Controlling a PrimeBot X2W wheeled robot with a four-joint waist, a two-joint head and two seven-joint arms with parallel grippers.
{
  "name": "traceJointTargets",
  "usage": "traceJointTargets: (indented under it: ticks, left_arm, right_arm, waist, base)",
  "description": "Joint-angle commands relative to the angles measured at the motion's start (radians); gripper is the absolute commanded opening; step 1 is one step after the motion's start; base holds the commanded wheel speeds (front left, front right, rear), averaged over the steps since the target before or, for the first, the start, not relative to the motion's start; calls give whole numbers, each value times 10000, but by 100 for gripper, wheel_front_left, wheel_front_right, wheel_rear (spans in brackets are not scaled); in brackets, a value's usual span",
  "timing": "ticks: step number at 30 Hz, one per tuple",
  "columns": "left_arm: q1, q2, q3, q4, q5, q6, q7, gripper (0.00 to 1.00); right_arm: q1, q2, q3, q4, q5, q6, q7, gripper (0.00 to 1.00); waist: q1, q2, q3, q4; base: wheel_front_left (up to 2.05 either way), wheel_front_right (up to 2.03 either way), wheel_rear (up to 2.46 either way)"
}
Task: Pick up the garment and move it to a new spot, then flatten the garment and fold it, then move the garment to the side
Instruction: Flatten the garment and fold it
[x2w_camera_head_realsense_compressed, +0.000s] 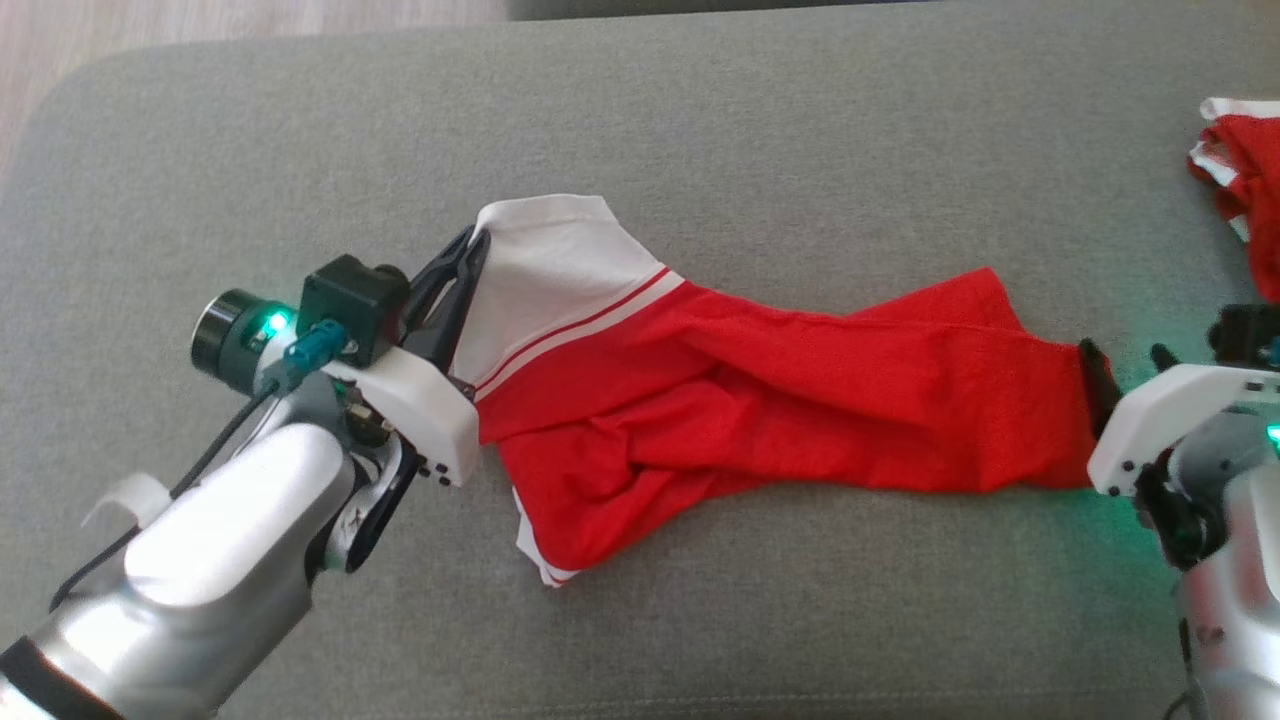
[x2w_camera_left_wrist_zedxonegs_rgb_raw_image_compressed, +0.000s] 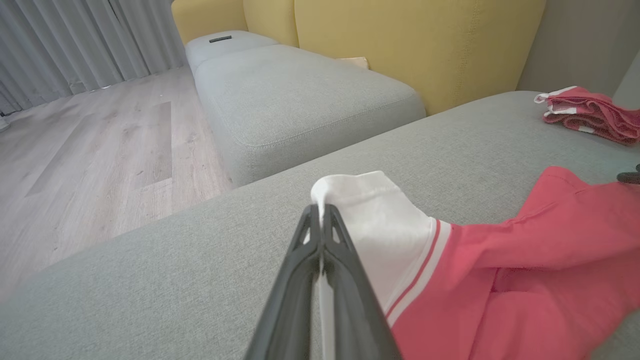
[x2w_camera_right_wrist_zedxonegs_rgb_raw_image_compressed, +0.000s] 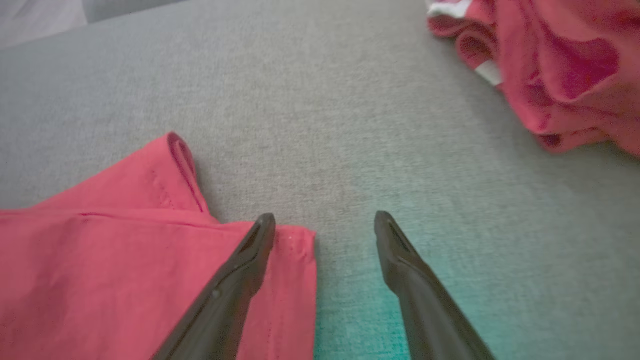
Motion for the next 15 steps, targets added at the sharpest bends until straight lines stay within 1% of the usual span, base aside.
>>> traceJointTargets:
  ticks: [1, 5, 6, 8, 10, 11, 13, 14, 15]
  left_arm:
    - [-585, 423, 435, -291, 88, 85, 21, 0]
    - [-652, 421, 372, -379, 129, 89, 100, 0]
    - [-665, 417, 360, -391, 134, 90, 111, 0]
    - [-687, 412, 345, -412, 138, 97, 133, 0]
    - [-700, 425, 341, -421, 133, 100, 144, 0]
    - [-698, 436, 344, -413, 125, 101, 140, 0]
    - [-675, 455, 339, -379, 112, 110, 133, 0]
    - [-657, 469, 348, -358, 101, 127, 120, 0]
    - [-634, 491, 358, -334, 86, 138, 107, 0]
  right_arm:
    - [-374, -214, 289, -113, -103, 67, 107, 100]
    - [-697, -267, 514, 530, -192, 67, 282, 99]
    - [-748, -271, 533, 666, -223, 67, 302, 92]
    - [-834, -272, 565, 865, -268, 67, 260, 86]
    - [-904, -293, 659, 1011, -279, 67, 210, 65]
    - [-940, -327, 708, 1062, -308, 67, 144, 49]
    - [-992, -405, 810, 1162, -384, 67, 64, 5]
    - [-1017, -416, 825, 1196, -380, 67, 39, 0]
    - [-1028, -423, 847, 1221, -367, 67, 36, 0]
  waist:
    - [0, 0, 65, 61]
    - [0, 0, 132, 162]
    - [0, 0, 139, 187]
    - [0, 0, 143, 229]
    - [0, 0, 140, 250]
    - [0, 0, 135, 257]
    - [0, 0, 99, 262]
    - [0, 0, 73, 259]
    - [0, 0, 36, 253]
  base:
    - [0, 0, 0]
    - [0, 0, 0]
    - [0, 0, 0]
    - [0, 0, 0]
    - [0, 0, 0]
    - [0, 0, 0]
    - [0, 0, 0]
    - [0, 0, 0]
    - [0, 0, 0]
